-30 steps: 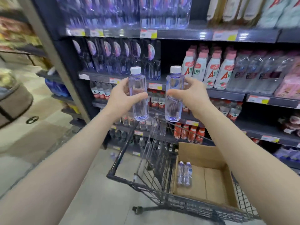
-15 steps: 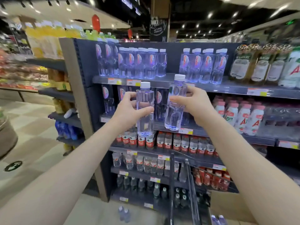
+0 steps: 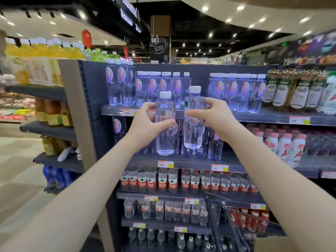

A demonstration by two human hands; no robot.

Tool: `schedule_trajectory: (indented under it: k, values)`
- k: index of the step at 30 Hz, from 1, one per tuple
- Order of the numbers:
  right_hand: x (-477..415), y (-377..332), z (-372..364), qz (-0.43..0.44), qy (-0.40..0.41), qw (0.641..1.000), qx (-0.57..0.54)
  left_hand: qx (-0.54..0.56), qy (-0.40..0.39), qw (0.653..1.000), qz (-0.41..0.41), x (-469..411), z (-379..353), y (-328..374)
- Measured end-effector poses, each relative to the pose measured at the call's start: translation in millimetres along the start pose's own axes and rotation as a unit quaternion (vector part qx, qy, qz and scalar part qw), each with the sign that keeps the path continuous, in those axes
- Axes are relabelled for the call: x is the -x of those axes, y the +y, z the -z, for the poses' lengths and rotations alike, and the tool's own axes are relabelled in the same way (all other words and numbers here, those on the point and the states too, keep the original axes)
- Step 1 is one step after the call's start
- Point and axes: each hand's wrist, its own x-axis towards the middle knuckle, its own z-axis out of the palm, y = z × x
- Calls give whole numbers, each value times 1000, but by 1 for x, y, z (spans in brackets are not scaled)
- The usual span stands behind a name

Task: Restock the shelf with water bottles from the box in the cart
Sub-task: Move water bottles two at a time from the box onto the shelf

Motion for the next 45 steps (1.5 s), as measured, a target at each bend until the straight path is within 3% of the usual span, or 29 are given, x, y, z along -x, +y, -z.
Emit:
schedule_trajectory:
  k: [15, 20, 28, 45]
  values:
    - [-174, 31, -16, 38, 46, 998, 19, 13, -10, 1000, -22, -181, 5, -55]
    - [-226, 49, -16, 30, 81, 996, 30, 6, -50, 998, -29, -222, 4, -67]
    - [-291, 73, -17, -10, 99, 995, 30, 27, -101, 993, -46, -260, 1, -79]
    - [-344, 118, -13, -6, 52, 997, 56, 6, -86, 996, -38, -277, -16, -89]
